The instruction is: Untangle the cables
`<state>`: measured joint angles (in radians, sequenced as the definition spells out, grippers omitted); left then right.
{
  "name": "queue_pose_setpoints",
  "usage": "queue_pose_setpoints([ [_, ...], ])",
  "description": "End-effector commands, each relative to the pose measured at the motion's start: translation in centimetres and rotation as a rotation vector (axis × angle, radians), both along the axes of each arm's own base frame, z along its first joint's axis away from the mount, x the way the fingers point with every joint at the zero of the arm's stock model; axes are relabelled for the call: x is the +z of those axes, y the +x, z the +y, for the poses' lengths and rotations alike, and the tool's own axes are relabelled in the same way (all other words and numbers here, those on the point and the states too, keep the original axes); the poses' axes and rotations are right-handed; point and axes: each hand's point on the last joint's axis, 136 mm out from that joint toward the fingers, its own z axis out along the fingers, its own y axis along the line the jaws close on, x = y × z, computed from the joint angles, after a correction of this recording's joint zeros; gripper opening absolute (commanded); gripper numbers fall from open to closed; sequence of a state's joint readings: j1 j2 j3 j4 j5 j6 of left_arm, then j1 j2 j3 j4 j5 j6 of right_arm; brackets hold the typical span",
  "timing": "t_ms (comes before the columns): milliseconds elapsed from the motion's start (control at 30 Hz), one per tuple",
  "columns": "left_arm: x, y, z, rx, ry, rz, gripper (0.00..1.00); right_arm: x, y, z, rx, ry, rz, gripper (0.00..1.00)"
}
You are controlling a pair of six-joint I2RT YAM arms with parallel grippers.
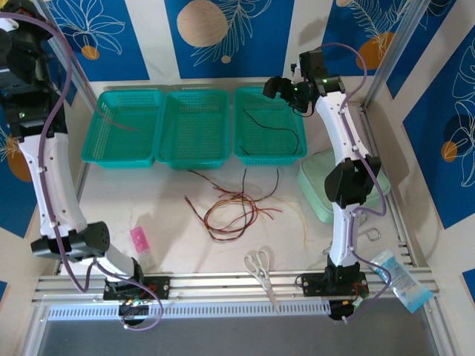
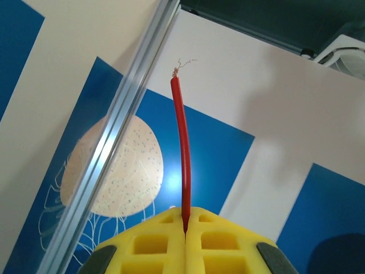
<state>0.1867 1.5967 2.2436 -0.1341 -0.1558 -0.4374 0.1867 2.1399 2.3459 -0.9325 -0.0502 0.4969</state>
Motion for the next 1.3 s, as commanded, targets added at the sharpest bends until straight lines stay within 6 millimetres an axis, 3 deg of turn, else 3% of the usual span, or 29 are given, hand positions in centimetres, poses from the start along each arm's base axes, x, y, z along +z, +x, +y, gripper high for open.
queue_pose_setpoints([
  [0,0.8,1.1,-0.2,0.051,0.064,-0.020,0.00,1.6,-0.8,0.8,0.042,0.036,-0.025,0.99],
  [67,-0.6,2.7,-0.5,0.056,0.081,0.021,0.00,1.5,-1.2,1.1,0.053,0.042,-0.014,0.99],
  [200,-3.7,6.8,-4.4,0.094,0.273,0.102,0.00,1.8,-1.5,1.5,0.072,0.047,-0.022,0.99],
  [267,-5.5,8.5,-5.0,0.126,0.314,0.133,0.00,2.0,-1.7,1.5,0.078,0.050,-0.022,0.99],
  [467,-11.5,12.5,-3.9,0.224,0.370,0.288,0.00,2.9,-2.6,1.1,0.097,0.047,-0.027,0.99],
  [600,-14.8,13.9,-2.3,0.316,0.381,0.386,0.00,3.4,-3.2,0.9,0.106,0.053,-0.037,0.99],
  [733,-18.4,15.2,-1.9,0.296,0.337,0.486,0.00,3.7,-3.4,0.6,0.105,0.064,-0.032,0.99],
  [833,-23.1,16.2,-1.8,0.251,0.265,0.600,0.00,3.8,-4.1,0.9,0.113,0.072,-0.018,0.99],
  [967,-30.8,17.1,-2.3,0.168,0.165,0.753,0.00,3.2,-5.6,1.8,0.145,0.060,-0.004,0.99],
  [1100,-38.5,17.4,-3.4,0.069,0.097,0.956,0.00,2.6,-7.3,1.3,0.135,0.050,-0.001,0.99],
  [1267,-45.3,16.9,-2.7,0.000,-0.067,1.120,0.00,2.5,-8.9,0.4,0.118,0.049,-0.008,0.99],
])
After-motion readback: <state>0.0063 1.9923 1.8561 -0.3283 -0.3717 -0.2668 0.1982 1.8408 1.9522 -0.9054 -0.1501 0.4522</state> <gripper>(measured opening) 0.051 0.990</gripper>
